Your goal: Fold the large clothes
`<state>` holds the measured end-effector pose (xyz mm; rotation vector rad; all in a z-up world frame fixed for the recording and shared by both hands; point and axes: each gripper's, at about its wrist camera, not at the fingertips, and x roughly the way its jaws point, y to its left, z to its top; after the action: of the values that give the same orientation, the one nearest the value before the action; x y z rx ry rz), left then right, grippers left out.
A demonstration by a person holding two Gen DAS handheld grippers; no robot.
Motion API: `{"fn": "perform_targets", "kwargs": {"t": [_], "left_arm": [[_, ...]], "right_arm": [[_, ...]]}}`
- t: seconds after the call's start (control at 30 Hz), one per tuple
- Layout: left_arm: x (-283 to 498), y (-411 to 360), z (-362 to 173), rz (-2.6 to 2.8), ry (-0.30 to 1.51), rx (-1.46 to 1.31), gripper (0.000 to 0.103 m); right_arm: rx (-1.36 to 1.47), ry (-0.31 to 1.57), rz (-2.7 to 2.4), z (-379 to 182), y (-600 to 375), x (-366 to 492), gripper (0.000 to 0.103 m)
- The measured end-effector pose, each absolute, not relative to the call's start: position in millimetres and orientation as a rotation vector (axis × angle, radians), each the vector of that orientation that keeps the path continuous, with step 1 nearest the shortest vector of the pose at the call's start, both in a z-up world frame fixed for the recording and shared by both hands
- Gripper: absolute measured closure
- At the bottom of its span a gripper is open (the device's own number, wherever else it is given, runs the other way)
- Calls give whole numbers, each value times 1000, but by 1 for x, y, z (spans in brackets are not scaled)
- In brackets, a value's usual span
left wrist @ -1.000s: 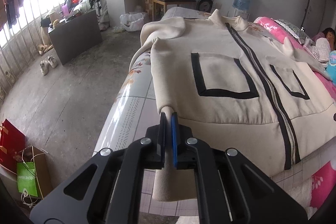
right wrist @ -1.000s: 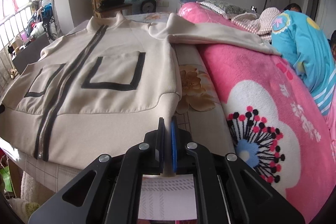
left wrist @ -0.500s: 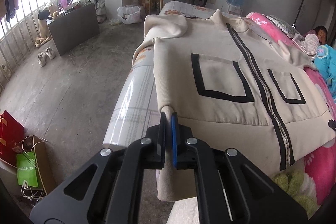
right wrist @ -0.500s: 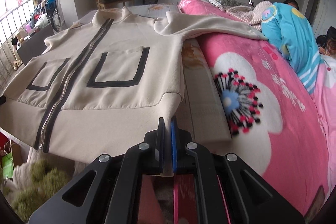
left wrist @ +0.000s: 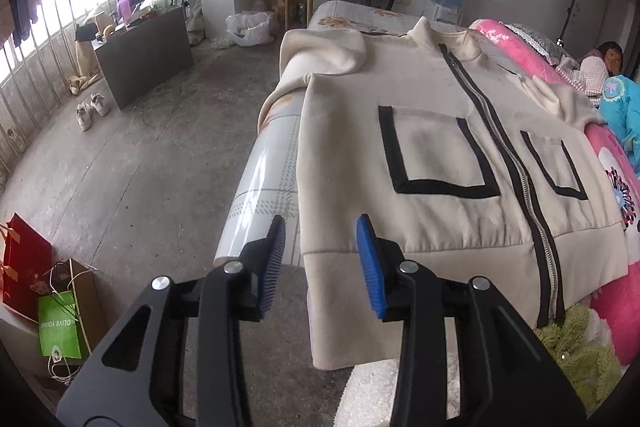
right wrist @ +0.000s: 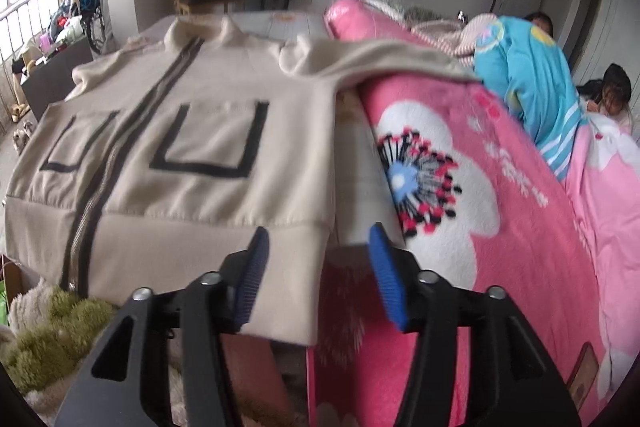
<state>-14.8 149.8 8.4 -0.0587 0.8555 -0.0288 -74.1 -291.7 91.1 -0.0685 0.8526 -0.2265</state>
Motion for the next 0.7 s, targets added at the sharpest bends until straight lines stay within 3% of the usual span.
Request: {"fn": "perform_targets", "kwargs": {"t": [0.13, 0.23, 0.33, 0.7], "left_arm": [[3, 127, 12, -54, 854, -37, 55], [15, 108, 14, -66, 839, -2, 41], [33, 90, 14, -62, 830, 34, 30], [110, 72, -29, 0, 950, 12, 23]], "right_arm": [[-60, 804, -174, 102, -278, -55, 35], [-49, 782, -96, 107, -259, -31, 18], [-50, 778, -28, 104, -236, -7, 9], [-63, 932, 50, 51, -189, 79, 6]]}}
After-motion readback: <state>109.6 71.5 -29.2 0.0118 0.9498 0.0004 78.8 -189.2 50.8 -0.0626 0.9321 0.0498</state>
